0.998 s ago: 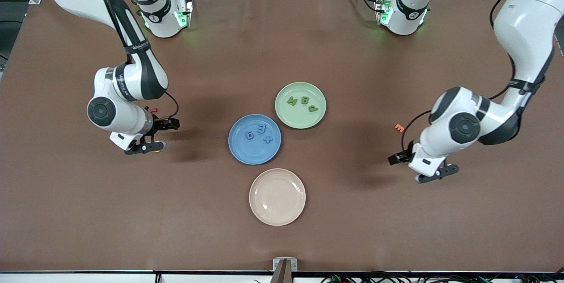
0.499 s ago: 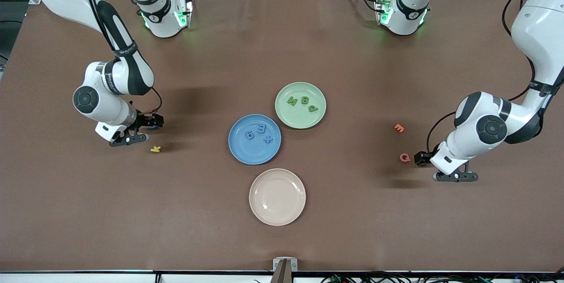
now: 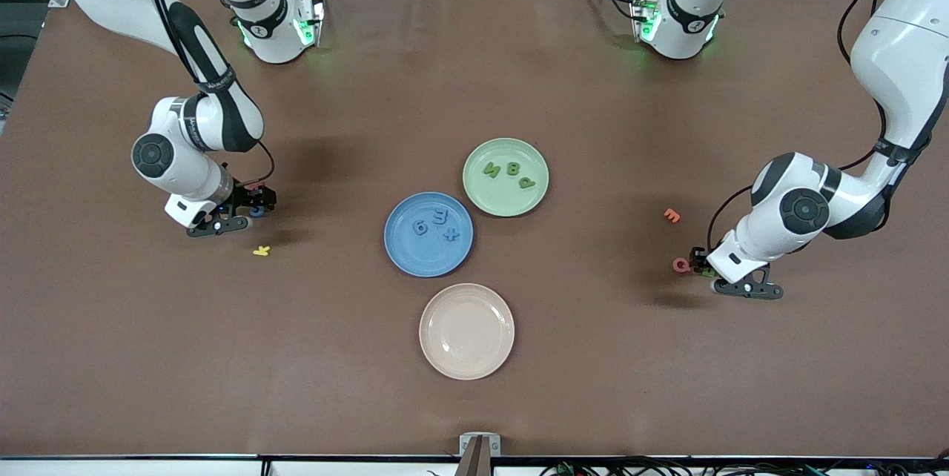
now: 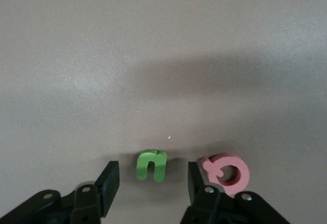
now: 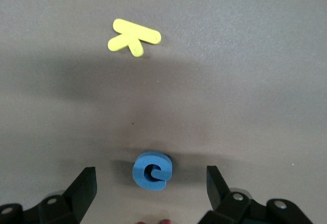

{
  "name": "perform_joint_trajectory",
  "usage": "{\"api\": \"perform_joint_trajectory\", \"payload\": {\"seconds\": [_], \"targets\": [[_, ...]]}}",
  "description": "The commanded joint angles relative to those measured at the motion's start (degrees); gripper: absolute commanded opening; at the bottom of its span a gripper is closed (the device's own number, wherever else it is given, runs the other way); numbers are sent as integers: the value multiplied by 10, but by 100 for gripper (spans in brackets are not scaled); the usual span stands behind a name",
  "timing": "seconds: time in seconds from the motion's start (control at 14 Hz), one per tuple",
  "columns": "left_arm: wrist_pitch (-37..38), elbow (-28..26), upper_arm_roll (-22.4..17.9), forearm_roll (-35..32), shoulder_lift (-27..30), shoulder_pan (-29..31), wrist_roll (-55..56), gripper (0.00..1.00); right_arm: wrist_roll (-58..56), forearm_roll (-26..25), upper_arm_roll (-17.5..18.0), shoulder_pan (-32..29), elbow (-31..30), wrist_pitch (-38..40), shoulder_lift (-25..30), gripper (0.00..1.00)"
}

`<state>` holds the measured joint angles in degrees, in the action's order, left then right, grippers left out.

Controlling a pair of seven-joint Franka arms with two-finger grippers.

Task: Sort letters by color into matching plates
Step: 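Move the left gripper to the green n while the right gripper reaches the blue e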

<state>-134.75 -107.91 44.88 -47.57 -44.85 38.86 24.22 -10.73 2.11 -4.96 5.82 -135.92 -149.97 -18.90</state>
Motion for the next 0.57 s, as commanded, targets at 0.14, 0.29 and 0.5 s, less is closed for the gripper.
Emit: {"api": "perform_joint_trajectory", "payload": {"seconds": [0.14,0.29,0.5], "targets": [[-9,6,-8,-12,-12,-7,-6,56,-1,-7,6,-8,-24,-32,8,75],[-9,9,-8,-12,-15,-9,-7,45,-1,-7,6,-7,-24,-43,1,69],[-9,9,-8,-11,-16,-10,-7,1,-1,-7,6,-8,-23,-51,-5,60]]}}
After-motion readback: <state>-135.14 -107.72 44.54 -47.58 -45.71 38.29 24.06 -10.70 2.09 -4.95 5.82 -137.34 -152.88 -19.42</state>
